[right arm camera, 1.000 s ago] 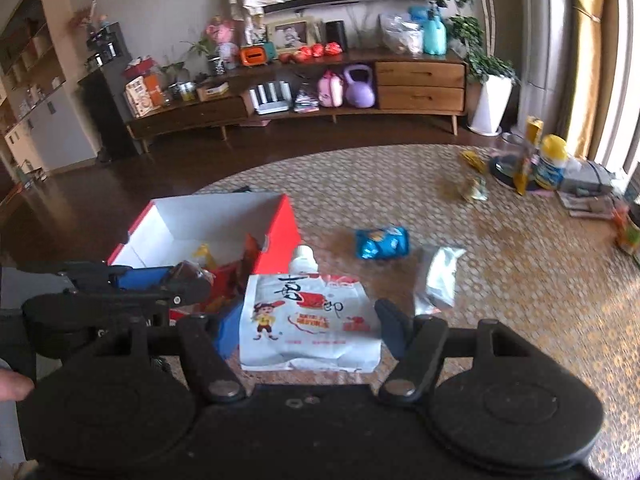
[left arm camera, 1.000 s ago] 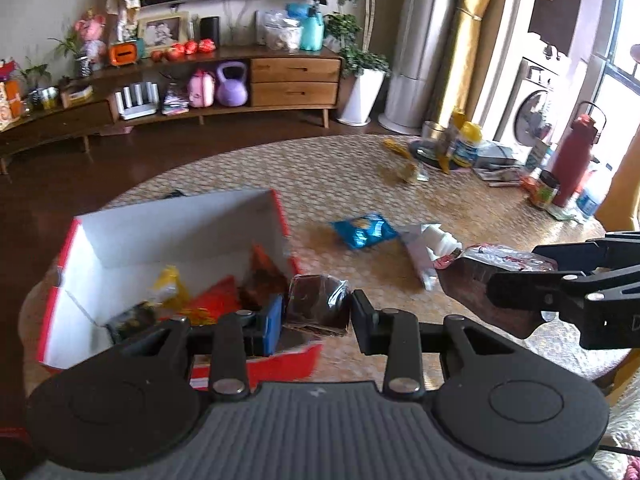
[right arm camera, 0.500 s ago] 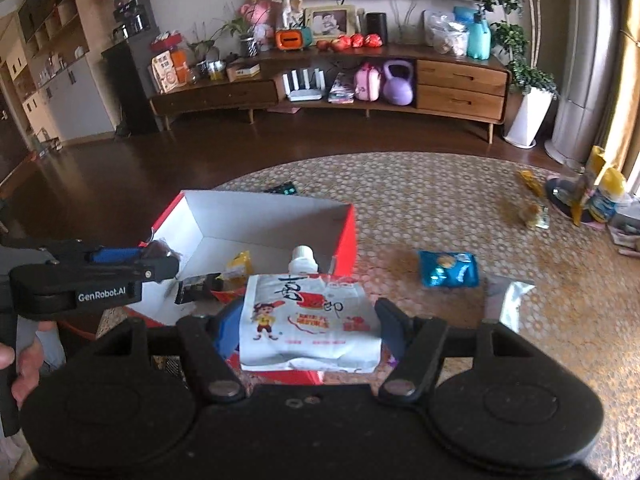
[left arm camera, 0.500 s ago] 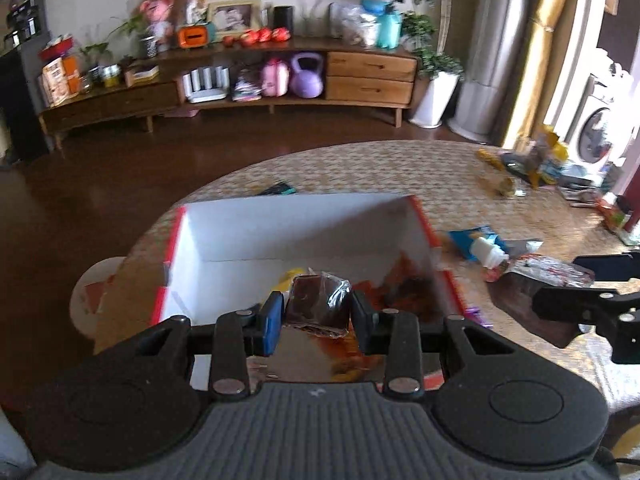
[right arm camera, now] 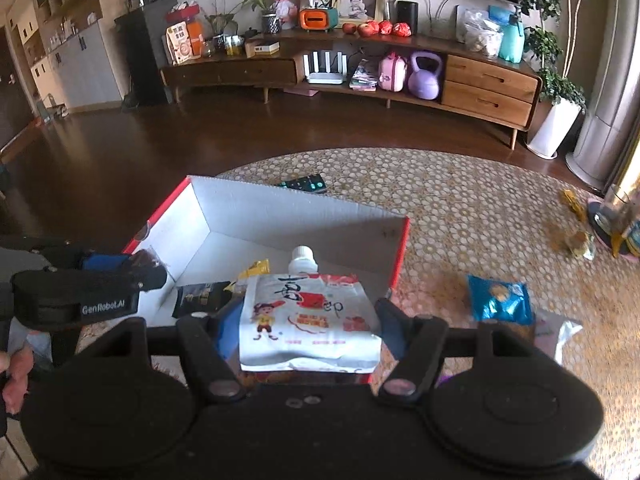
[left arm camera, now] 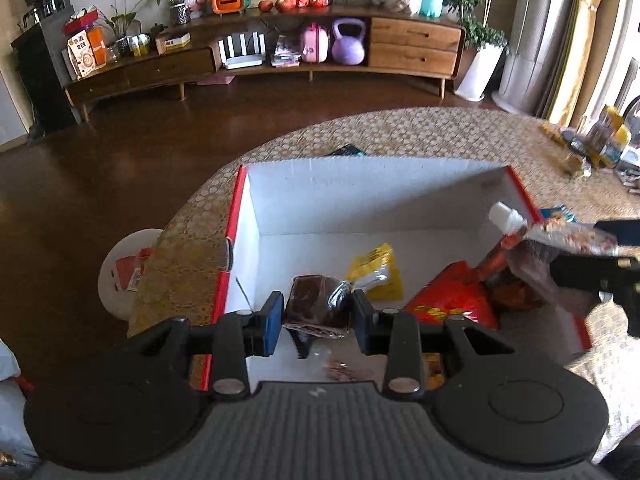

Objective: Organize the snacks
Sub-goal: 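Carry both snacks over the red box and open both tools to drop them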

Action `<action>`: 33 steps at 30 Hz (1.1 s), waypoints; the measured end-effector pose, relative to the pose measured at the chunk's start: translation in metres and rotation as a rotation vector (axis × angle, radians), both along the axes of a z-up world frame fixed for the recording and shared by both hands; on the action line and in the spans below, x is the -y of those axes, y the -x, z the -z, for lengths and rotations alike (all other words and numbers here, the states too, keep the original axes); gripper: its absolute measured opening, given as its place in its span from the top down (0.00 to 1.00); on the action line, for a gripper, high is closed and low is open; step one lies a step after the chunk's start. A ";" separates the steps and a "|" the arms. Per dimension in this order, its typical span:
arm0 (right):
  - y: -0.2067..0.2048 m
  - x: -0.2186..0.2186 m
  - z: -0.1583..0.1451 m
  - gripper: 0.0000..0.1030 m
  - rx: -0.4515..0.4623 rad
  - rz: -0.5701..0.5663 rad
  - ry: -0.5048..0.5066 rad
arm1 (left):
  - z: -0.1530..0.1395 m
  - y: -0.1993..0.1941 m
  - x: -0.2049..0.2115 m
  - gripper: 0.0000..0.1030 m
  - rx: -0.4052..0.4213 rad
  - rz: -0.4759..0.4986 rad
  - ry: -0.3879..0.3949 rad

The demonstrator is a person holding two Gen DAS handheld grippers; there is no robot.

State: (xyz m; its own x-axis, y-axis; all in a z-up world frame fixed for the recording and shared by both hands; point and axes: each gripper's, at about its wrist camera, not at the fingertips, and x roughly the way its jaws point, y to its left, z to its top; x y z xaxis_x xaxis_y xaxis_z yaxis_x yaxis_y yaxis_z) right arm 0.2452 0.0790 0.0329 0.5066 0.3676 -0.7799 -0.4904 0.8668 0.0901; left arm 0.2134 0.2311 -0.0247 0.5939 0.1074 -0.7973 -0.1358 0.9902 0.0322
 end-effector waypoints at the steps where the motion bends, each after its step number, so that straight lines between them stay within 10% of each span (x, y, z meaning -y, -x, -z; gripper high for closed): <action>1: -0.004 -0.003 0.003 0.34 -0.004 0.000 0.004 | 0.003 -0.003 -0.001 0.66 -0.007 0.002 -0.004; 33: -0.038 -0.046 0.061 0.32 -0.115 -0.027 0.077 | 0.068 -0.044 0.018 0.64 -0.146 0.056 0.004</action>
State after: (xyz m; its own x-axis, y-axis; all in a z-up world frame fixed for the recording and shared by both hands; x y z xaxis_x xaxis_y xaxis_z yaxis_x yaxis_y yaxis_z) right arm 0.2827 0.1250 -0.0280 0.4033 0.3167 -0.8585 -0.5035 0.8602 0.0808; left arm 0.2569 0.2128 -0.0929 0.4767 0.0742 -0.8759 -0.0742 0.9963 0.0440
